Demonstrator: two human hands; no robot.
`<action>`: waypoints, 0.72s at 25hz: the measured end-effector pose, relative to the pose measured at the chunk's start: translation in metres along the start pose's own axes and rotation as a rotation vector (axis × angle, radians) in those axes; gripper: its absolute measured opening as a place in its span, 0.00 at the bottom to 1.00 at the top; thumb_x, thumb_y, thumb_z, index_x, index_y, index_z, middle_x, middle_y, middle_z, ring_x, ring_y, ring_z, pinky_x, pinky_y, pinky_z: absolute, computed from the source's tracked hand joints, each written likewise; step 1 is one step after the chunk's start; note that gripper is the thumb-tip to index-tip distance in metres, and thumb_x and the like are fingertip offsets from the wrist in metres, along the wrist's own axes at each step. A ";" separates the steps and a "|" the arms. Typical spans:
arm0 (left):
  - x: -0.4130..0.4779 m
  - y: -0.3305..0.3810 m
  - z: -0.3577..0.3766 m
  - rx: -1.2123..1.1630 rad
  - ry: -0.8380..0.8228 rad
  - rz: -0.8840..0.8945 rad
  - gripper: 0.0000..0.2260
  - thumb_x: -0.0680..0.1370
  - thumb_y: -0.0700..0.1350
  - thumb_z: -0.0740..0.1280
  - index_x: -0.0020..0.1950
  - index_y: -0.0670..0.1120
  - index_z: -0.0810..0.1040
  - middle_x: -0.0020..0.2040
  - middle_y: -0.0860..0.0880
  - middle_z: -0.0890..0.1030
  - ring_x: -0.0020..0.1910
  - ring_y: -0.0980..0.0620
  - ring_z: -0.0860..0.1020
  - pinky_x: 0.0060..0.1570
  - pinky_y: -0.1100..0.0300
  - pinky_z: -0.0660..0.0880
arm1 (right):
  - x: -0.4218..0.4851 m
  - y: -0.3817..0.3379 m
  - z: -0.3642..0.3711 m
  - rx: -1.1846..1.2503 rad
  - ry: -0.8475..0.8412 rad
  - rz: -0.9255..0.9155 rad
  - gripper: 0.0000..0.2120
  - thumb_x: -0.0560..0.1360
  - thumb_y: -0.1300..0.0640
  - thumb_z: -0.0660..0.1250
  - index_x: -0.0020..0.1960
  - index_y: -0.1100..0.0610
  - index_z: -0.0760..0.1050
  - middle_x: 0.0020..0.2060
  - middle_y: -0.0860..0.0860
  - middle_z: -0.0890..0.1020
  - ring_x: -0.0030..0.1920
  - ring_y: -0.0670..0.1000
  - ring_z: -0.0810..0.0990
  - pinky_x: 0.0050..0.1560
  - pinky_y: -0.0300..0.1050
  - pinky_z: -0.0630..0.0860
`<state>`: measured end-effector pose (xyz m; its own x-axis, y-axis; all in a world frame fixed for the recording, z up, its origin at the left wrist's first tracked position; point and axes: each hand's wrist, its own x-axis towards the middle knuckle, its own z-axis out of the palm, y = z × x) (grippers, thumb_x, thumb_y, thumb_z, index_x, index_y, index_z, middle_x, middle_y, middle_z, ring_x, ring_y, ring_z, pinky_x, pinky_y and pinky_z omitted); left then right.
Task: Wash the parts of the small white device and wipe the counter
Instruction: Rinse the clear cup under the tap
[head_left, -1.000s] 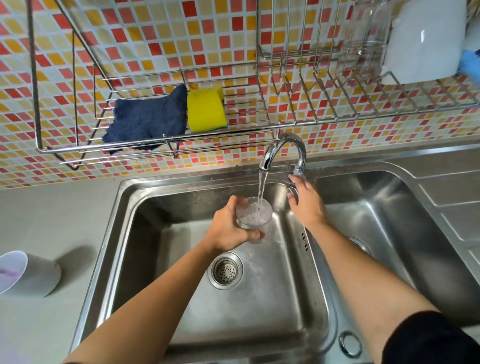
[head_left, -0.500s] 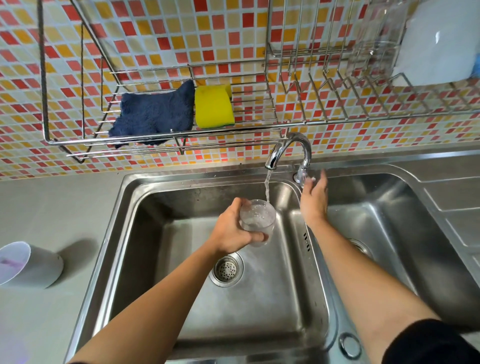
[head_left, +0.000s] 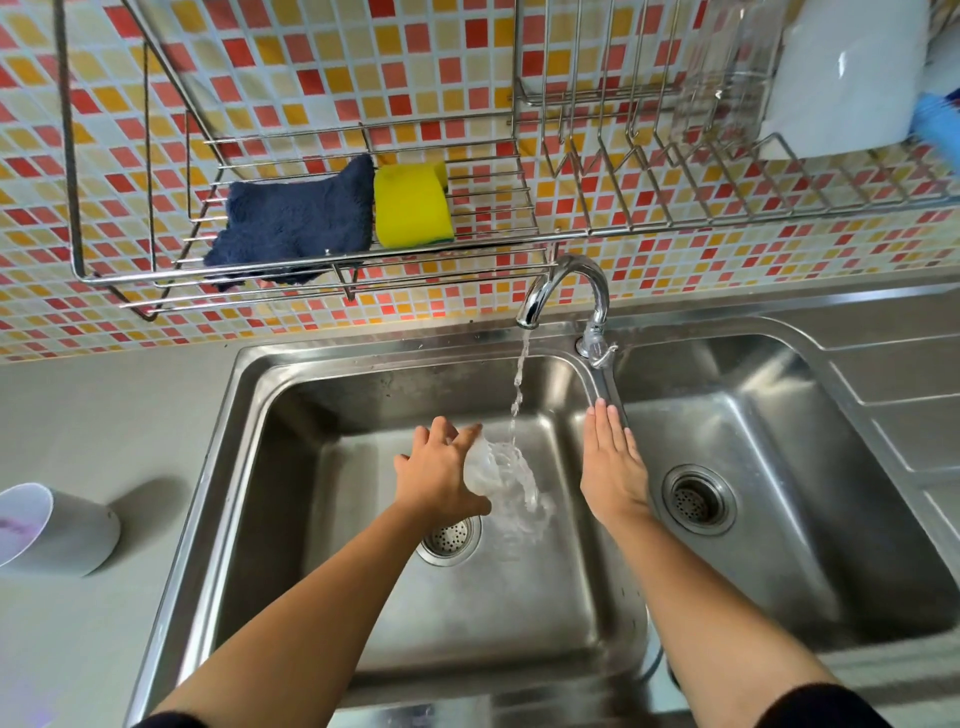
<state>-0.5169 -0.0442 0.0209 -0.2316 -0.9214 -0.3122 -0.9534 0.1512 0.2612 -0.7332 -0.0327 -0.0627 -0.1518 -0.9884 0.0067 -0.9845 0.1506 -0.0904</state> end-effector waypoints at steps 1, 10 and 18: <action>-0.001 0.000 -0.001 0.060 0.004 0.012 0.42 0.63 0.57 0.73 0.74 0.56 0.58 0.62 0.49 0.65 0.61 0.47 0.63 0.55 0.50 0.67 | -0.001 0.000 -0.002 -0.005 -0.024 -0.014 0.28 0.75 0.67 0.50 0.74 0.65 0.48 0.75 0.59 0.50 0.75 0.58 0.51 0.73 0.51 0.51; 0.000 0.005 -0.010 0.506 0.110 0.232 0.36 0.70 0.49 0.68 0.74 0.52 0.55 0.65 0.44 0.63 0.61 0.43 0.63 0.55 0.46 0.64 | 0.000 -0.001 -0.003 -0.107 -0.146 -0.024 0.29 0.78 0.60 0.47 0.74 0.62 0.35 0.70 0.56 0.32 0.75 0.56 0.37 0.69 0.48 0.34; -0.004 0.010 -0.015 0.661 0.235 0.439 0.32 0.73 0.45 0.65 0.74 0.48 0.55 0.66 0.42 0.63 0.63 0.41 0.64 0.57 0.43 0.65 | -0.001 -0.001 -0.008 -0.124 -0.176 -0.017 0.28 0.81 0.56 0.45 0.75 0.62 0.37 0.75 0.58 0.39 0.75 0.56 0.38 0.72 0.48 0.38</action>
<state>-0.5223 -0.0444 0.0379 -0.6330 -0.7691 -0.0886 -0.7197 0.6268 -0.2986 -0.7325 -0.0321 -0.0549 -0.1278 -0.9775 -0.1680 -0.9917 0.1241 0.0320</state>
